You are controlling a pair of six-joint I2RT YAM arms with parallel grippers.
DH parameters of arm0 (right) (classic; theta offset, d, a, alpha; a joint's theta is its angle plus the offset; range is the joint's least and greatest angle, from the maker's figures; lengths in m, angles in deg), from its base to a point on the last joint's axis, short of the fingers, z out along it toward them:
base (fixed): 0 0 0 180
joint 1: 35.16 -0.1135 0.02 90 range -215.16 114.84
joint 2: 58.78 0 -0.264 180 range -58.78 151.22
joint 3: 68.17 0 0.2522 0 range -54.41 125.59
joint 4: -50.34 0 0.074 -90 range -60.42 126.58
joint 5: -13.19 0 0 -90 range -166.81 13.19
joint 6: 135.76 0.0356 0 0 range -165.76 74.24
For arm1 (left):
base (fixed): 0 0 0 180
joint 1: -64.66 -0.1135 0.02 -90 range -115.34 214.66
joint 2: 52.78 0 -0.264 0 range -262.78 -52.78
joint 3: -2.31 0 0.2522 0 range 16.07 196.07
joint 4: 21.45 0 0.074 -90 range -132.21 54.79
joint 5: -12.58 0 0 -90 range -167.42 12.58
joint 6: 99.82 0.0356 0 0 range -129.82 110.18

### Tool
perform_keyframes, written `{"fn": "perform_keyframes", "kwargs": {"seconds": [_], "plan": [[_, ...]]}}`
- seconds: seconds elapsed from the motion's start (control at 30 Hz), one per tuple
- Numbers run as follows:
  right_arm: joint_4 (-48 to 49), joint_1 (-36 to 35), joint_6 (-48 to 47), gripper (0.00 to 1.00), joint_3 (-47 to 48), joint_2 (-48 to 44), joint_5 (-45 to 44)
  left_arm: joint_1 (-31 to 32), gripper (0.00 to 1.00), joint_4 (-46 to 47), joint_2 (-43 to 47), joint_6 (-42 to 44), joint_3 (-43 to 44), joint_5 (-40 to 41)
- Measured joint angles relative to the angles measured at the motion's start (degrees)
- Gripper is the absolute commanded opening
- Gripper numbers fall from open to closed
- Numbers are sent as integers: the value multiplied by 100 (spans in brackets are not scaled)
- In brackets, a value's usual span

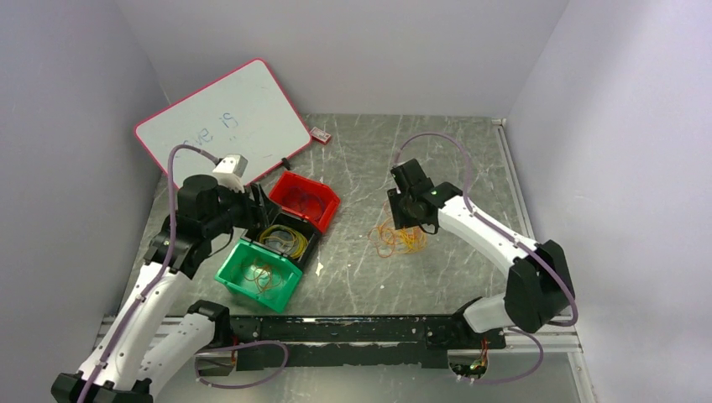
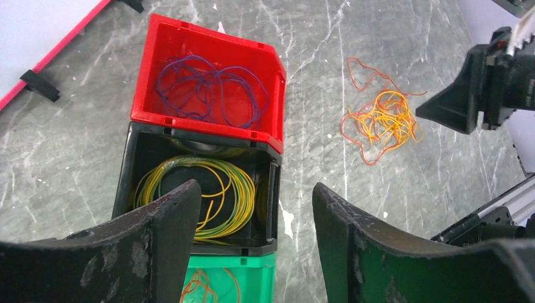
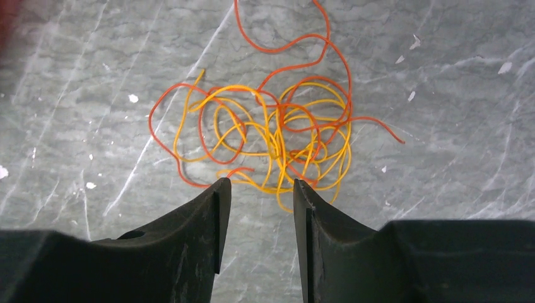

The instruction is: Untangle the cables

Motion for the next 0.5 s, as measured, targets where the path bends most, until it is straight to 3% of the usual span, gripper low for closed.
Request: {"fn": "perform_keyframes", "kwargs": {"seconds": [0.27,0.5], "plan": [[595,367,-317,35,-210,496,286,168,70,76,-26,-55,-9,221],[911,520,-474,13,-332,870,479,173,69,83,-22,-94,-9,264]]}}
